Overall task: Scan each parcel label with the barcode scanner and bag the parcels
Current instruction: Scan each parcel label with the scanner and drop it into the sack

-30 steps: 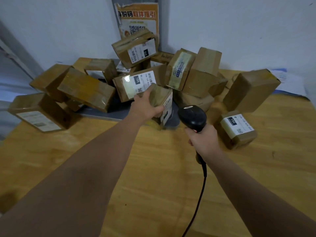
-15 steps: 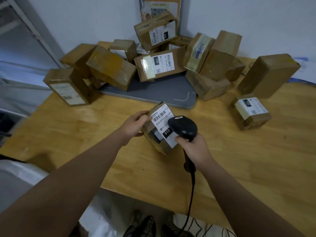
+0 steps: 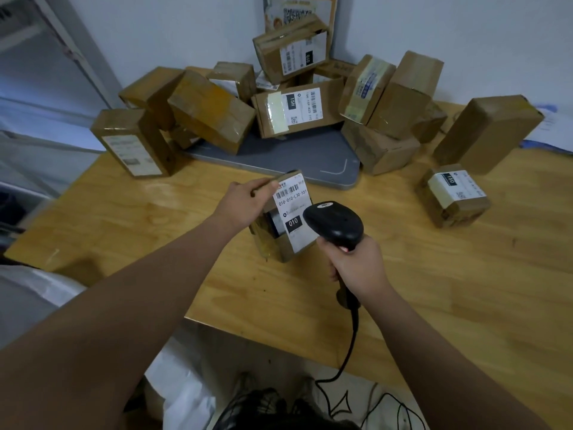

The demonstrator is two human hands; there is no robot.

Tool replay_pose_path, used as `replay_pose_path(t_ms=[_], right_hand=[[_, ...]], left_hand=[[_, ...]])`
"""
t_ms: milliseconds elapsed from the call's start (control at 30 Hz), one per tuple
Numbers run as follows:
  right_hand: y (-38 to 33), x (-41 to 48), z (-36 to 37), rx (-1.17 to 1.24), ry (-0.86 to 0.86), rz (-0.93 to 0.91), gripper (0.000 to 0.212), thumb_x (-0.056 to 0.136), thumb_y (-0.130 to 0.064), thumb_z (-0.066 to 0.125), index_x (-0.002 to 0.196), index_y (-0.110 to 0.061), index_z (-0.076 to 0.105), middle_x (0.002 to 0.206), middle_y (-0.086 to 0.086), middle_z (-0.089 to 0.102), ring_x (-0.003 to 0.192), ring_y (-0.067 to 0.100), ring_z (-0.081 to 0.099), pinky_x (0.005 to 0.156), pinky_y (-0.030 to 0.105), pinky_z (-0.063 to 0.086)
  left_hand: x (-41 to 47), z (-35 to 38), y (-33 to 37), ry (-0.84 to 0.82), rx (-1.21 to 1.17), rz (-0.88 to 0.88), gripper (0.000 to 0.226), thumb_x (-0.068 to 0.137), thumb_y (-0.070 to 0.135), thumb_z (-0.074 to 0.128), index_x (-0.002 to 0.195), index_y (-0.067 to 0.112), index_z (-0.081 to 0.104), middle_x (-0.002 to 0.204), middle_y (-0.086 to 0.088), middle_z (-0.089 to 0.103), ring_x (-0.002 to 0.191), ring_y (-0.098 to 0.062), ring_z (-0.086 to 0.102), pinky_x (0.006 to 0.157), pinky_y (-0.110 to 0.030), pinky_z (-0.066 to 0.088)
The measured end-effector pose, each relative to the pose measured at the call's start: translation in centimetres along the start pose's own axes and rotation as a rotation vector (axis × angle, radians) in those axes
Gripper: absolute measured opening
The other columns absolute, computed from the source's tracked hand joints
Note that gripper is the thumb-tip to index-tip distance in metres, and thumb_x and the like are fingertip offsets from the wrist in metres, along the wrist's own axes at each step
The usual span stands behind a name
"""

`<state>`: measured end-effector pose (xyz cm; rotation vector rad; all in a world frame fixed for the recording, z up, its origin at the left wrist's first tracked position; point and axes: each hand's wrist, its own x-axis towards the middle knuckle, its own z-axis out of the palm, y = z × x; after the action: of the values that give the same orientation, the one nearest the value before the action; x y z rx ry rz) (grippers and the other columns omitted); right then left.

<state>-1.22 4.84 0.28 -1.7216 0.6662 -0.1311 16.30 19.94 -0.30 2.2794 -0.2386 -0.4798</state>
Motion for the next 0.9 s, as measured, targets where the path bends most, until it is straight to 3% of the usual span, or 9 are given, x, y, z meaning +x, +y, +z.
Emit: replay_pose_path(t_ms=[167,467,700,833,900], right_hand=[[-1.1,-0.4,0.4,-0.052,0.013,-0.017,0.021,0.085,-0.018,0.069,0.067,-0.011,0.061,0.049,-0.002,0.056,0.040,0.007,0.055,0.049,0.022,0.052],[-1.6,-0.2,0.6,-0.076,0.027,0.015,0.023,0.084,-0.017,0.066,0.063,-0.010,0.059,0.047,0.003,0.056,0.039,0.012,0.055,0.051,0.027,0.052],[-1.5,0.0,0.7,-0.069,0.024,0.010,0.026,0.085,-0.016,0.065,0.061,-0.011,0.058,0.046,0.002,0.055,0.037,0.012,0.053,0.047,0.023,0.049],[-1.3,0.1,0.7,-0.057,0.008,-0.014,0.020,0.085,-0.018,0.067,0.069,-0.009,0.061,0.049,0.001,0.057,0.040,0.010,0.055,0.050,0.024,0.050],[-1.0,-0.1,0.7,-0.044,-0.007,-0.025,0.014,0.086,-0.019,0.068,0.079,-0.007,0.063,0.051,-0.001,0.058,0.041,0.009,0.057,0.050,0.024,0.050]], left_hand=[[0.2,0.2,-0.5,0.019,0.006,-0.017,0.073,0.070,0.087,0.026,0.118,0.045,0.061,0.122,-0.007,0.059,0.110,-0.027,0.058,0.096,-0.049,0.049],[-0.3,-0.1,0.4,0.024,0.018,-0.030,0.082,0.069,0.083,0.024,0.122,0.034,0.063,0.123,-0.006,0.060,0.111,-0.027,0.056,0.099,-0.050,0.045],[-0.5,-0.1,0.4,0.022,0.010,-0.007,0.066,0.084,0.071,0.030,0.125,0.031,0.062,0.124,-0.005,0.061,0.113,-0.027,0.055,0.099,-0.051,0.046],[-0.7,0.1,0.1,0.004,-0.018,-0.028,0.083,0.071,0.087,0.027,0.129,0.036,0.057,0.127,-0.004,0.058,0.115,-0.027,0.054,0.098,-0.050,0.047],[-1.1,0.2,0.1,-0.007,-0.025,-0.046,0.083,0.074,0.089,0.029,0.138,0.039,0.047,0.139,-0.008,0.046,0.123,-0.031,0.049,0.103,-0.047,0.043]])
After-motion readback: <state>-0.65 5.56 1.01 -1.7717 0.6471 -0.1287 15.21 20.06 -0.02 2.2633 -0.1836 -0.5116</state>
